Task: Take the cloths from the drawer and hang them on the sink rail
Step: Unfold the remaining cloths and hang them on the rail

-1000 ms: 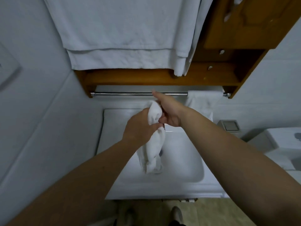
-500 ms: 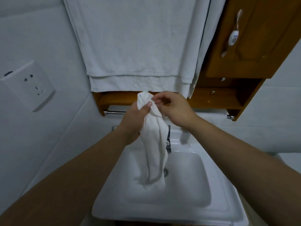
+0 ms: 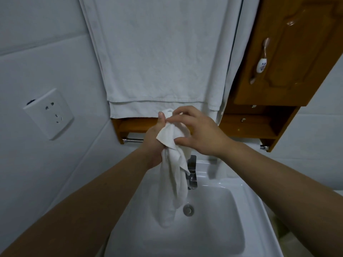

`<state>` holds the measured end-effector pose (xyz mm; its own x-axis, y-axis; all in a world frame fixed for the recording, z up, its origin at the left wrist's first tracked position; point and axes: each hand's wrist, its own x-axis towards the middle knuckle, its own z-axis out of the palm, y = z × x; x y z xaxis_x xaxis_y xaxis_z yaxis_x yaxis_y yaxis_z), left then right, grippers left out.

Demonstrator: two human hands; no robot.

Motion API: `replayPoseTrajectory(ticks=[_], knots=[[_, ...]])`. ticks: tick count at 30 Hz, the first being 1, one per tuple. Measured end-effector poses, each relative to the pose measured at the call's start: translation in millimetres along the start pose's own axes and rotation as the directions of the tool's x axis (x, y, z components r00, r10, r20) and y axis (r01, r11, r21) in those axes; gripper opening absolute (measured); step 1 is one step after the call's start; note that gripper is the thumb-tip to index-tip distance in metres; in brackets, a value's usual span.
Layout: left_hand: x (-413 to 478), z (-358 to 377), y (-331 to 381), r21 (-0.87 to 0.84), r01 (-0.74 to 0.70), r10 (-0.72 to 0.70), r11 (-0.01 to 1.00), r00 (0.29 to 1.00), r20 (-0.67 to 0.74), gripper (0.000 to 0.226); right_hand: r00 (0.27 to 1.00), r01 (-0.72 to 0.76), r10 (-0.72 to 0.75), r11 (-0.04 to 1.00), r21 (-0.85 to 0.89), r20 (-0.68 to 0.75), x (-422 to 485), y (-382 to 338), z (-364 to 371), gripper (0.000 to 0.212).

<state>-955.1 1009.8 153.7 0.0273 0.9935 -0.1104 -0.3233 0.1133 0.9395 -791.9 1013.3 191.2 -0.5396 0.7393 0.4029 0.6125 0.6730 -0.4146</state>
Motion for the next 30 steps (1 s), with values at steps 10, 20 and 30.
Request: replayPoseTrajectory(ticks=[10,20,30], knots=[[-8.2,15.4,11.2,-0.227,0.220,-0.181,0.949,0.966,0.183,0.090,0.995,-0.070,0.072,0.997,-0.030,0.074,15.3,-9.7,0.2,0.014],[-18.4,26.9,0.4,0.041,0.166,-0.171,0.985,0.969,0.176,0.060,0.839,-0.486,0.544,0.749,0.451,0.002,34.8,-2.1,-19.1,0.017],[-10.5,26.6,12.8,0.447,-0.091,0.107,0.890,0.994,-0.010,0.020,0.752,-0.616,0.575,0.440,0.653,0.323,32.7,-4.0,-34.6,0.024]])
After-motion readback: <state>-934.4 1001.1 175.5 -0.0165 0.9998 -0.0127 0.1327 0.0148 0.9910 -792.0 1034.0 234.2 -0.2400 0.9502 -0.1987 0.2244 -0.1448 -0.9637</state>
